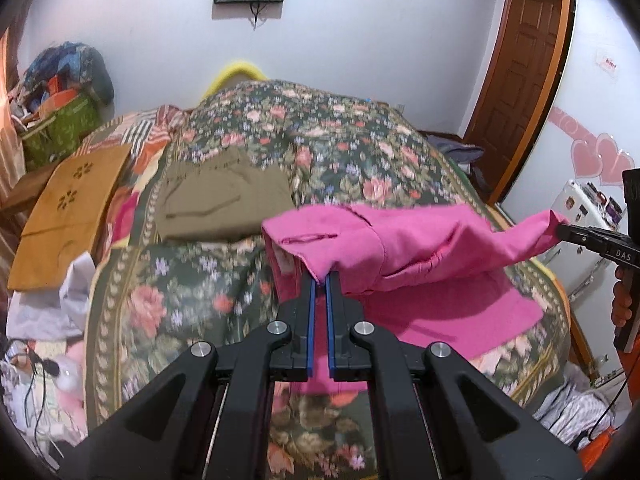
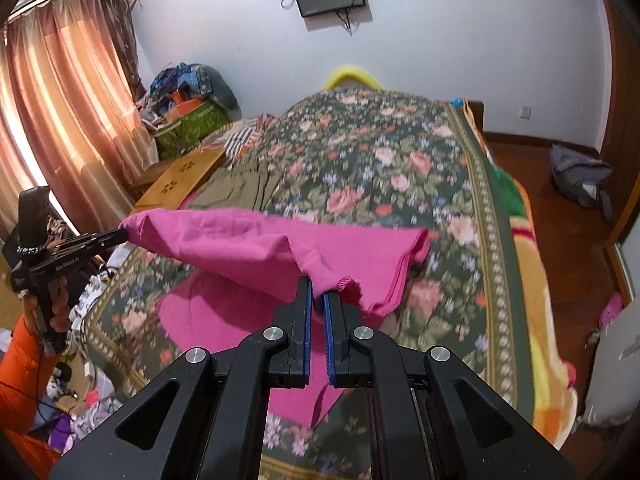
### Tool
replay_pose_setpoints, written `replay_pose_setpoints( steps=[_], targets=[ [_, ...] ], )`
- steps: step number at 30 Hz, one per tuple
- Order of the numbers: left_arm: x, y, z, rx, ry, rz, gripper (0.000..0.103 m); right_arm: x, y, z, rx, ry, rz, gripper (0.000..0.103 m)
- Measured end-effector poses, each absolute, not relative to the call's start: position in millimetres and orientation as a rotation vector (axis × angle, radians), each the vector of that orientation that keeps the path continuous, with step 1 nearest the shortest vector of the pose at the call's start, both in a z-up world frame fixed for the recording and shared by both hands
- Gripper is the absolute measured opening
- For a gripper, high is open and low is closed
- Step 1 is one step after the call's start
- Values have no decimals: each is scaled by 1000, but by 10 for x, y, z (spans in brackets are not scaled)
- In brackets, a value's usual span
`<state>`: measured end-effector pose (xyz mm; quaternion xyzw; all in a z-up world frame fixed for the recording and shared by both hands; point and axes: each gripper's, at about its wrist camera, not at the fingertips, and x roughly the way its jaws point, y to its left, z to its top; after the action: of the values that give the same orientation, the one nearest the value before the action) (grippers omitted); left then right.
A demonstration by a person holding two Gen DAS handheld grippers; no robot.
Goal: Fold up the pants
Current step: 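Lift the hem with both grippers and fold it over toward the waistband, then open both grippers and release the folded pink pants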
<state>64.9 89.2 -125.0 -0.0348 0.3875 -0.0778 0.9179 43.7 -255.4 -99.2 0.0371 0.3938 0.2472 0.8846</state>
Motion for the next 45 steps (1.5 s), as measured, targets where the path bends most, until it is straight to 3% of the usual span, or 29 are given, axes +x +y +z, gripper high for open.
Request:
replay_pose_setpoints(
  steps=[24, 35, 41, 45],
  targets=[
    [335, 918, -2069, -83, 987, -106, 4, 47, -2609, -1697, 49, 1024, 416, 5],
    [292, 1046, -1690, -44, 922, -31, 5, 48, -2815, -1602, 12, 1028, 312, 6],
    [451, 833, -1367, -52, 852, -96, 12, 113, -2717, -1275, 14, 928, 333, 6],
    [589, 588, -1322, -49, 834, -150, 21, 190, -2519, -1142, 20, 877, 397, 7]
  ],
)
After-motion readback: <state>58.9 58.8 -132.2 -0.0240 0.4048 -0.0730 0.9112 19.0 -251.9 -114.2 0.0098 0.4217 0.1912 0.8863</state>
